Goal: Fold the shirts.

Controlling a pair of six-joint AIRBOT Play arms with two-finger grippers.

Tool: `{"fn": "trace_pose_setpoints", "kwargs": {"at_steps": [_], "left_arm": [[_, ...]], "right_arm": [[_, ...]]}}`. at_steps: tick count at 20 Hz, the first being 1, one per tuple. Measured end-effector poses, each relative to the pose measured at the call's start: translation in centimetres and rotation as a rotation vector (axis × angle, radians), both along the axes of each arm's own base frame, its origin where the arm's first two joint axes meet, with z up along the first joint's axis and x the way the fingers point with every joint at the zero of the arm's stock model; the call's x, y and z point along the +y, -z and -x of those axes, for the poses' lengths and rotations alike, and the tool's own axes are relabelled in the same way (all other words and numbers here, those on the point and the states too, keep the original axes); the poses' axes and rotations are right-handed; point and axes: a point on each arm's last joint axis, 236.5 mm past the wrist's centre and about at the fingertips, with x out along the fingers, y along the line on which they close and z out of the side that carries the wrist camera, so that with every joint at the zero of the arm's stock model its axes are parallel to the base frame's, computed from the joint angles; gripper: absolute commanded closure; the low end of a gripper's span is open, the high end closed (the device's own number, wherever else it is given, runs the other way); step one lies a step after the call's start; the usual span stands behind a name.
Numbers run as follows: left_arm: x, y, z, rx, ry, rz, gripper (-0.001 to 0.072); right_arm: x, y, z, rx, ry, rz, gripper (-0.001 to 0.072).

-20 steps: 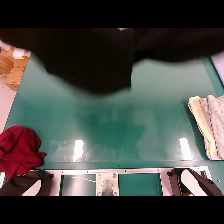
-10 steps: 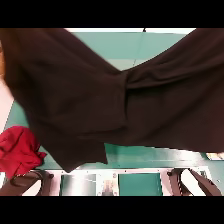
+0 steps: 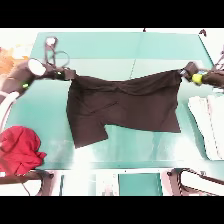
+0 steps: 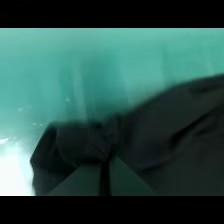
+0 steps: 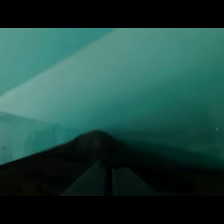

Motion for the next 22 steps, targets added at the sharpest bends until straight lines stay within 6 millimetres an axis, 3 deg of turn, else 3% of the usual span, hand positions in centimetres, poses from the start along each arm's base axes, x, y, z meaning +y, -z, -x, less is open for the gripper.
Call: {"fn": "trace_pose_setpoints", "kwargs": {"at_steps": [1,2,3,6,9,12,15,18,20,22], "left_arm": [[-0.1,1.5,-1.3,0.006,-0.006,0.0,0.0679],[-0.2,2.6,-2.2,0.013,-0.006,-0.003,0.0476],[-0.3,3.1,-3.1,0.011,-0.007,-0.003,0.0159],[0.7,2.3,-4.9,0.016,-0.002,-0.011,0.0169],[4.3,1.2,-3.7,0.134,-0.005,-0.013,0.017],[9.0,2.5,0.6,0.347,-0.037,0.016,0.017],[11.2,5.8,6.9,0.586,-0.059,0.117,0.017],[10.0,9.6,11.7,0.73,-0.028,0.235,0.017],[8.7,11.3,13.0,0.749,-0.013,0.311,0.0171],[7.0,11.7,13.6,0.742,0.018,0.404,0.0171]], "right_arm": [[-0.1,2.4,-0.8,0.039,0.004,-0.011,0.0661],[-0.2,4.0,-1.5,0.065,0.006,-0.023,0.0523],[-0.4,5.1,-2.1,0.082,0.009,-0.027,0.0426],[-2.3,5.7,-2.7,0.106,0.001,-0.028,0.0417],[-5.1,5.0,-0.5,0.152,-0.018,-0.036,0.042],[-7.8,4.8,4.1,0.212,0.004,-0.051,0.0419],[-10.0,5.4,9.1,0.257,0.073,-0.055,0.0419],[-11.4,6.5,13.7,0.293,0.158,-0.078,0.0419],[-11.7,6.9,15.6,0.301,0.201,-0.093,0.0419],[-11.4,7.4,17.0,0.316,0.218,-0.11,0.0419]]}}
